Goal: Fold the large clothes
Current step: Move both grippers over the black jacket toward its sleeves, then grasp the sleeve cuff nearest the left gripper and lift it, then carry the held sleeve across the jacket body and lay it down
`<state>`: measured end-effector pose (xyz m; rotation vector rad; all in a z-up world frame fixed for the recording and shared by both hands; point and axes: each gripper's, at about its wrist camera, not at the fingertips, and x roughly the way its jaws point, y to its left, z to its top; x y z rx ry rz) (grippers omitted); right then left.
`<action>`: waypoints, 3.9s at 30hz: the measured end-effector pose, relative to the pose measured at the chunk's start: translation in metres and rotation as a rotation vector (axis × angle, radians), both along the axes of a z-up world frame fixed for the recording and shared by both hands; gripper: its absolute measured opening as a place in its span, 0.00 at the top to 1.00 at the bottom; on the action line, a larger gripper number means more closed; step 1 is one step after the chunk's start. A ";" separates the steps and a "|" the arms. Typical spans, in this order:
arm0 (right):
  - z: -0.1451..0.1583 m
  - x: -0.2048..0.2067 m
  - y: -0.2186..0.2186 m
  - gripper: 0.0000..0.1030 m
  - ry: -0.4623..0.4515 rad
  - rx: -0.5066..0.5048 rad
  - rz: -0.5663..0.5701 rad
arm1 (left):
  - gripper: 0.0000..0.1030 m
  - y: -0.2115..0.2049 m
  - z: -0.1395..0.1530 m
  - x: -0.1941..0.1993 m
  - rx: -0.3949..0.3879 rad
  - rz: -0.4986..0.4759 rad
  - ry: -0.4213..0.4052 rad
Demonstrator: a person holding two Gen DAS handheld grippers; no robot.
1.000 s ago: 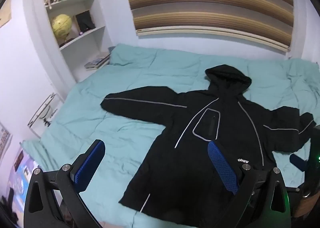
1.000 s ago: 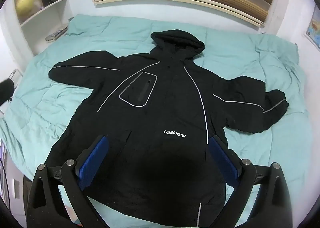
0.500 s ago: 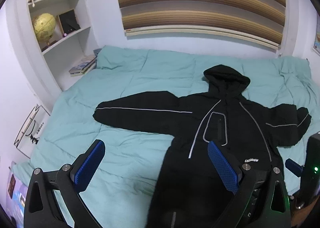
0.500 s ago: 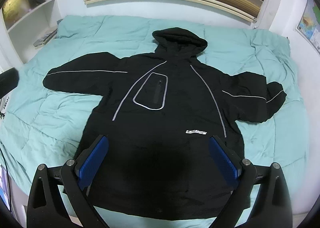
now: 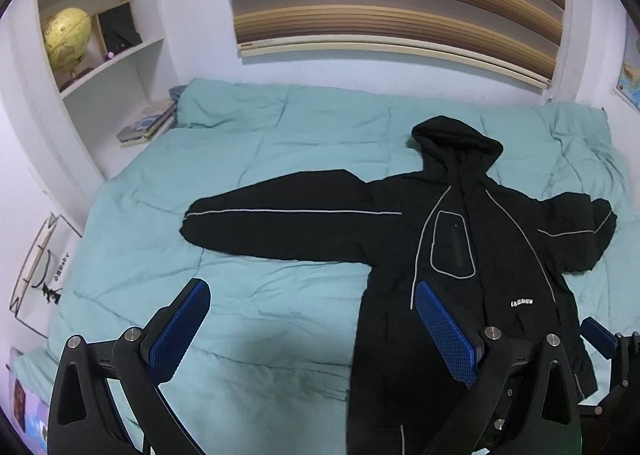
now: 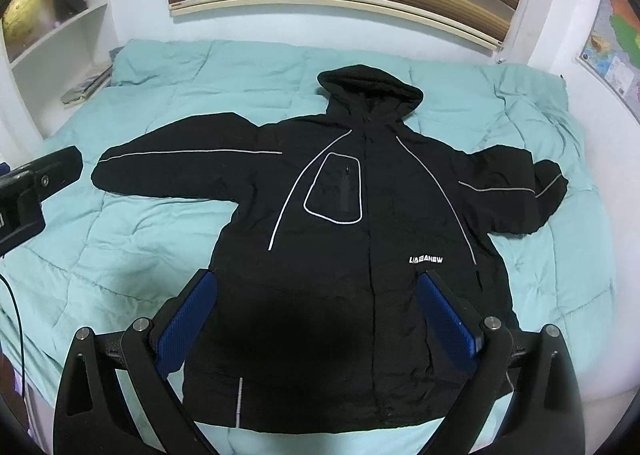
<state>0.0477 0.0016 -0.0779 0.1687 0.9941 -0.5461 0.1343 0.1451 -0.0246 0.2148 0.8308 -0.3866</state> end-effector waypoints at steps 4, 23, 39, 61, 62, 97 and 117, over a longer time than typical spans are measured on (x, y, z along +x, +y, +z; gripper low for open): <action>-0.002 0.005 0.007 0.02 0.006 0.004 -0.026 | 0.01 0.002 -0.008 0.010 -0.009 -0.026 0.015; -0.007 0.060 0.014 0.02 0.015 0.015 -0.004 | 0.01 0.048 -0.041 0.076 -0.137 0.048 0.158; -0.031 0.096 0.004 0.02 0.061 0.076 0.006 | 0.01 0.039 -0.065 0.108 -0.090 0.081 0.228; -0.074 0.127 -0.007 0.02 0.131 0.174 0.006 | 0.01 0.077 -0.127 0.166 -0.157 0.204 0.372; -0.076 0.129 -0.006 0.02 0.132 0.178 0.010 | 0.01 0.085 -0.130 0.171 -0.168 0.232 0.368; -0.144 0.221 -0.011 0.03 0.232 0.158 0.141 | 0.77 0.158 -0.263 0.378 -0.359 0.451 0.328; -0.139 0.162 -0.078 0.03 0.162 0.213 -0.007 | 0.86 -0.028 -0.110 0.245 -0.417 -0.179 0.084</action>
